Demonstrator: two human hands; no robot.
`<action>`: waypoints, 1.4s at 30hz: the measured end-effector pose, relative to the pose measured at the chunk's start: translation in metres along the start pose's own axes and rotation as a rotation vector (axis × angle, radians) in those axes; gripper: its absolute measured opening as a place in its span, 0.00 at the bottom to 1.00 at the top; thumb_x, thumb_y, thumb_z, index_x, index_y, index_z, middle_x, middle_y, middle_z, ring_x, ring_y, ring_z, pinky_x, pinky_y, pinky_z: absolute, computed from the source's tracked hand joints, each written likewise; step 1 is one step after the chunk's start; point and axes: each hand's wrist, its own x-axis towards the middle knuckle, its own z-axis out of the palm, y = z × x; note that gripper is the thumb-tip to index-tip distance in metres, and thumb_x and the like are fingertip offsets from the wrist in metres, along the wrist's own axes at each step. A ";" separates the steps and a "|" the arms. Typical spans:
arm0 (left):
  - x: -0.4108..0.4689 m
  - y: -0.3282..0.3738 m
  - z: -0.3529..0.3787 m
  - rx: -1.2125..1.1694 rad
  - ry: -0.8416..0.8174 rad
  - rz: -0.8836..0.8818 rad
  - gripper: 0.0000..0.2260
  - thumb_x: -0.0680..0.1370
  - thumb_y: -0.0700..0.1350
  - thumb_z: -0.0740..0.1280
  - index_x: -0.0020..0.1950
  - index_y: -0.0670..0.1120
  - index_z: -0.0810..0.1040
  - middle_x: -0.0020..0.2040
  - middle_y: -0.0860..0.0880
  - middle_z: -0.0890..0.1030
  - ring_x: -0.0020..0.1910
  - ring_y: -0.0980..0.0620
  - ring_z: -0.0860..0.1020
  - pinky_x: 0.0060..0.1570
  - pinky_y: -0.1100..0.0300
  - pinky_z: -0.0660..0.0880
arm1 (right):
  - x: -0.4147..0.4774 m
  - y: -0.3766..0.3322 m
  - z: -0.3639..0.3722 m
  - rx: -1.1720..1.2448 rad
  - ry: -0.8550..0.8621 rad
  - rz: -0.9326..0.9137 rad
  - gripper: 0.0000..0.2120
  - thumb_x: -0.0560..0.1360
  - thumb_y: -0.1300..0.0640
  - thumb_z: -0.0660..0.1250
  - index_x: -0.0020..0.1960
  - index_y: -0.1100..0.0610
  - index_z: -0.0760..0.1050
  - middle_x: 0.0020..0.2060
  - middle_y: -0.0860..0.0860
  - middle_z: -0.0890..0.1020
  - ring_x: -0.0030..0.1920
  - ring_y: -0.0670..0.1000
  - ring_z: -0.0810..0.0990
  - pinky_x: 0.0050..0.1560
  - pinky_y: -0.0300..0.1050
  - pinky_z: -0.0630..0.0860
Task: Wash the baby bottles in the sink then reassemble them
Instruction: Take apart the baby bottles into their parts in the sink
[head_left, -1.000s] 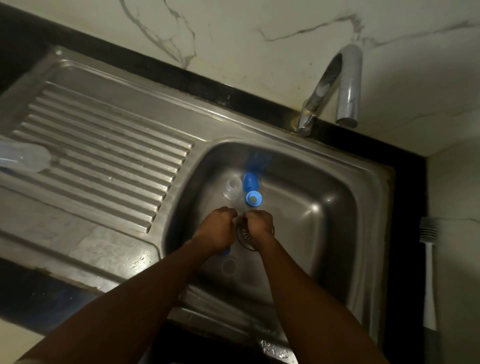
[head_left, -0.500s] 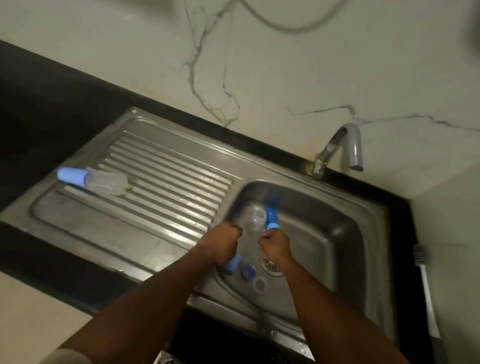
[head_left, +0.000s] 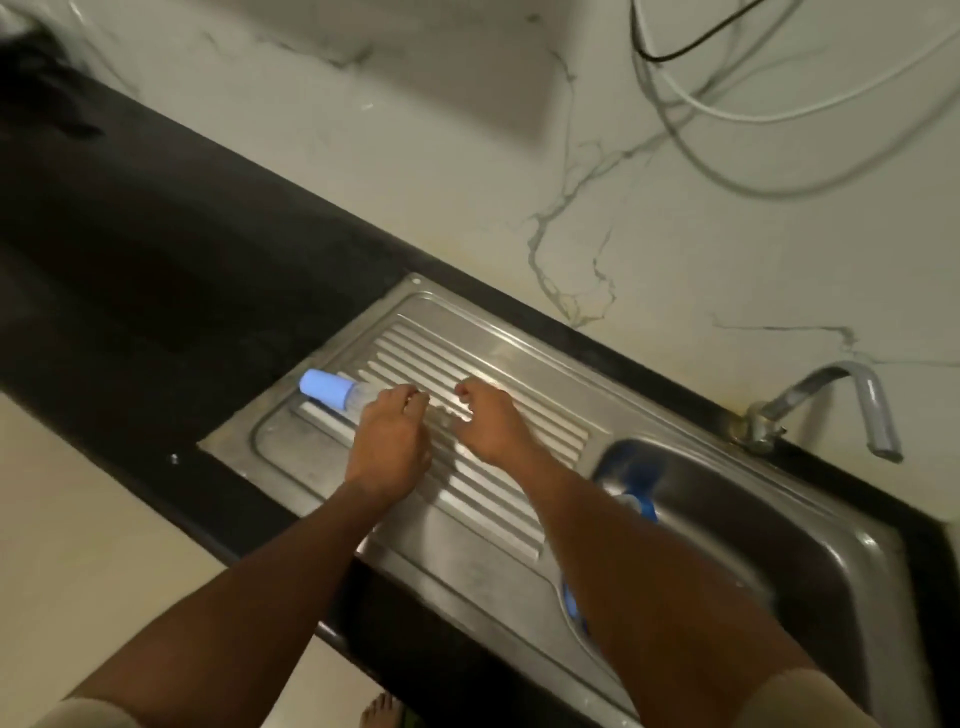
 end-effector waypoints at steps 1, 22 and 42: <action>-0.004 -0.015 -0.007 0.018 0.039 -0.054 0.15 0.71 0.38 0.63 0.56 0.38 0.79 0.53 0.40 0.79 0.49 0.39 0.77 0.48 0.46 0.76 | 0.010 -0.015 0.012 -0.035 -0.037 -0.050 0.27 0.73 0.54 0.73 0.69 0.54 0.70 0.64 0.54 0.77 0.63 0.55 0.76 0.63 0.49 0.74; 0.001 0.057 0.019 -1.779 -0.244 -0.947 0.21 0.78 0.59 0.67 0.54 0.41 0.77 0.51 0.40 0.80 0.49 0.44 0.79 0.56 0.47 0.75 | -0.098 0.018 -0.009 1.197 -0.264 0.401 0.25 0.65 0.51 0.59 0.58 0.60 0.77 0.42 0.58 0.82 0.35 0.54 0.80 0.32 0.44 0.75; -0.044 0.354 0.168 -1.525 -0.529 -0.903 0.07 0.74 0.40 0.71 0.36 0.42 0.77 0.34 0.44 0.77 0.33 0.49 0.77 0.39 0.54 0.76 | -0.302 0.241 -0.112 1.032 0.185 0.498 0.12 0.67 0.54 0.73 0.46 0.60 0.79 0.31 0.57 0.81 0.32 0.54 0.77 0.32 0.45 0.72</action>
